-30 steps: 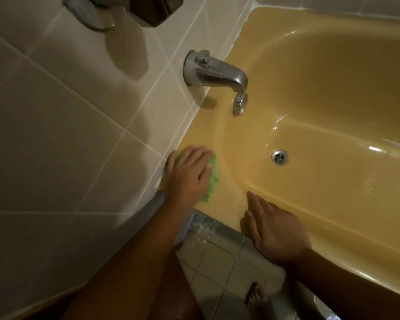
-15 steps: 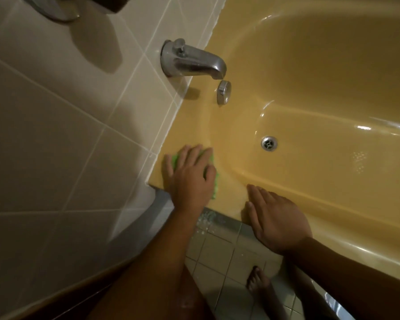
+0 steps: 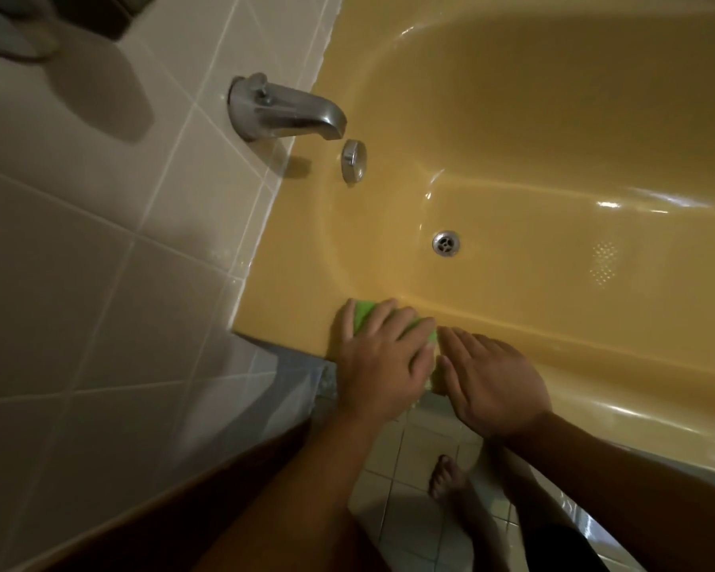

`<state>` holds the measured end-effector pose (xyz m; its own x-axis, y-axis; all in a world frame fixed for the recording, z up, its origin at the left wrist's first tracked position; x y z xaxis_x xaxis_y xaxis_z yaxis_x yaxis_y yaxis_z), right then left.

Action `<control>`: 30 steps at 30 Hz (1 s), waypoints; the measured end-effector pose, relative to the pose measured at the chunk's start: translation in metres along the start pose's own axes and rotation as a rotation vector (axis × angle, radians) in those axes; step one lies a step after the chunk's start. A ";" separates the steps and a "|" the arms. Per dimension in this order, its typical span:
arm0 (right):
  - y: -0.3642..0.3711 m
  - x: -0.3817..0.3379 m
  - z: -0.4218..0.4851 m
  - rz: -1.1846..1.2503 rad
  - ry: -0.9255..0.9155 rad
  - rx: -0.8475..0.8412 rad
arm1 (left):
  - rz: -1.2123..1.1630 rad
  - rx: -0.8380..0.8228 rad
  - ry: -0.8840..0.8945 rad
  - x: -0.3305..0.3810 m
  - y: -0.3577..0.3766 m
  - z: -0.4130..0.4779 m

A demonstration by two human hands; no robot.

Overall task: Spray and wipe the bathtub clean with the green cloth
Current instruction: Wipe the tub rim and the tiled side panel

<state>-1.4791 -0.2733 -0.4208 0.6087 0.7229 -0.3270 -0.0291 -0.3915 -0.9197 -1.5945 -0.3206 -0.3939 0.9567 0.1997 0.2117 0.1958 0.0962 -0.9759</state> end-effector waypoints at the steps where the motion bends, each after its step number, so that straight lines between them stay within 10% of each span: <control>1: -0.001 0.005 -0.004 -0.001 0.000 0.002 | -0.008 -0.004 0.049 -0.007 -0.004 0.000; 9: -0.001 0.020 -0.015 -0.003 -0.027 0.002 | 0.086 0.052 -0.350 -0.065 -0.008 -0.009; 15: -0.004 0.028 -0.027 -0.040 -0.002 -0.001 | 0.027 -0.033 0.047 0.031 0.008 0.005; 22: -0.003 0.037 -0.032 -0.047 0.032 0.021 | 0.095 0.037 -0.288 -0.007 0.003 -0.010; 30: -0.012 0.081 -0.069 -0.044 0.058 0.045 | 0.061 -0.042 0.042 0.034 0.012 -0.001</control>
<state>-1.3751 -0.2494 -0.4210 0.6547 0.7042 -0.2746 -0.0364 -0.3335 -0.9421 -1.5592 -0.3137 -0.3985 0.9753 0.1624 0.1498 0.1445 0.0437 -0.9885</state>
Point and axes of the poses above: each hand's wrist, its own z-axis towards the middle knuckle, its own y-axis out of the palm, x = y × z, the point moved 9 cm from there along z, towards the middle knuckle, and after that the axes turned 2 degrees about y, right-handed, at the moved point
